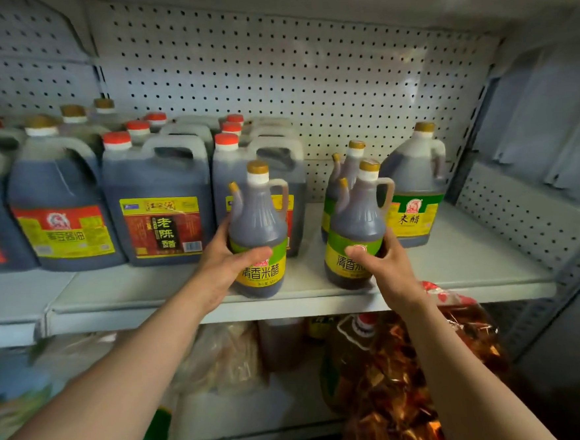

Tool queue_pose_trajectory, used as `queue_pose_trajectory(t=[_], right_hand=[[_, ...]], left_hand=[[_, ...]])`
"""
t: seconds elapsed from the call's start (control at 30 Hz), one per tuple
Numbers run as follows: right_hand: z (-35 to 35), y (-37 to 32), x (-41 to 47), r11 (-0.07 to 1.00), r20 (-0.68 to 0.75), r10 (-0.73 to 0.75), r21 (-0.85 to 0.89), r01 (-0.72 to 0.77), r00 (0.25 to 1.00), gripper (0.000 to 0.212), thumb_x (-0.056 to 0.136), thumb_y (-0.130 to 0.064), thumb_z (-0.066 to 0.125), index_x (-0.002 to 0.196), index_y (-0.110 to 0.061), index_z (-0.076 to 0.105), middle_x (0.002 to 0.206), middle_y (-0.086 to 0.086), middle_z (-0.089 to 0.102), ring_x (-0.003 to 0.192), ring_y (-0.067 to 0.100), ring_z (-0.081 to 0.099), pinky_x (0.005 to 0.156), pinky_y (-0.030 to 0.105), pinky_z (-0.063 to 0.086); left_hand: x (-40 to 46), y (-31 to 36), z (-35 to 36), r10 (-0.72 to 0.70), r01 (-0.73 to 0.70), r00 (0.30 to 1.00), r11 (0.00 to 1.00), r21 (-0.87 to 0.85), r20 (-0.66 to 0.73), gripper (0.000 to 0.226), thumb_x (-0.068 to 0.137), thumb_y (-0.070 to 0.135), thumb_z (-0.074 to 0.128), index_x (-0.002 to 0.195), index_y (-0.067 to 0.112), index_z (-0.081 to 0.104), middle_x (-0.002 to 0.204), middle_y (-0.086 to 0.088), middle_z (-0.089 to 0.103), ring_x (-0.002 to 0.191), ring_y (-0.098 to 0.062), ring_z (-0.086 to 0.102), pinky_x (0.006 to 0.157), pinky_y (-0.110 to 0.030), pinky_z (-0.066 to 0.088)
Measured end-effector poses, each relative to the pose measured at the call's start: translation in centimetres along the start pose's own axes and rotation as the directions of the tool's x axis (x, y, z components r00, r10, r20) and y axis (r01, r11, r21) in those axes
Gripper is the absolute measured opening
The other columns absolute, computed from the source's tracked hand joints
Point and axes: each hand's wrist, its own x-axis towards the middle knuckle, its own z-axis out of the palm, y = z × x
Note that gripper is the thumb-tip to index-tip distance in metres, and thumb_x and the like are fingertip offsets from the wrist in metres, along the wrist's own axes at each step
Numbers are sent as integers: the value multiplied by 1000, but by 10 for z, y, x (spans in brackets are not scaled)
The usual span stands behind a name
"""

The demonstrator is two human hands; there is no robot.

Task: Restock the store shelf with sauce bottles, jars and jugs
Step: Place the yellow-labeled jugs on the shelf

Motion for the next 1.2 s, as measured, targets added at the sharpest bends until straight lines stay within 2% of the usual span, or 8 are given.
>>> queue_pose_trajectory(t=[0.13,0.2,0.27,0.4,0.63,0.8,1.07,1.2], right_hand=[[-6,2,5,1000,14,8,-12,-8,1000,71,72,-28,86,133,-32,51,124,-4,66,109,9,66,81,24,56],[-10,1,11,1000,45,15,7,-15,999,72,70,-29,86,134,-29,53,125,0,68,114,17,66,89,33,56],[-15,2,17,998,95,34,42,-38,995,82,66,-34,91,138,-23,53,129,8,66,120,29,62,100,47,52],[-21,5,28,990,172,70,110,-89,983,86,66,-25,88,141,-11,48,131,20,63,122,38,60,105,55,47],[-23,8,41,983,225,80,142,-114,971,81,66,-17,79,141,-8,47,123,14,67,115,33,63,98,46,52],[-21,9,47,984,249,78,134,-115,965,74,67,-16,78,136,-15,51,122,12,67,116,31,63,101,48,51],[-6,16,61,979,268,113,133,-153,957,98,60,-25,90,144,-10,41,131,22,61,123,41,57,107,58,45],[5,15,67,980,287,123,117,-162,950,99,59,-30,91,143,-8,43,127,20,63,121,40,58,104,54,48]], left_hand=[[2,-3,-1,2,-3,999,999,36,35,115,30,46,97,133,36,48,116,7,71,105,-14,69,86,-33,55],[1,-7,-1,-2,1,999,999,43,32,106,35,40,94,130,35,47,115,6,72,104,-14,69,85,-32,55],[-1,-14,-1,-21,20,1000,998,51,8,98,40,41,90,129,31,48,117,1,70,107,-20,67,90,-39,54],[-6,-21,0,-61,61,998,998,15,-8,110,27,60,94,124,31,50,117,-3,69,106,-20,67,87,-38,54],[-6,-19,1,-82,82,997,997,12,15,102,32,54,93,122,35,50,112,5,70,103,-14,69,78,-28,55],[-7,-18,0,-99,98,995,995,22,15,109,32,60,93,128,38,48,117,5,69,106,-14,67,85,-36,55],[-6,-17,0,-103,102,995,995,18,19,113,24,65,92,124,37,49,115,5,69,103,-12,68,81,-30,55],[-7,-17,-1,-102,101,994,994,28,27,111,26,62,93,124,37,48,110,7,71,99,-9,69,75,-26,56]])
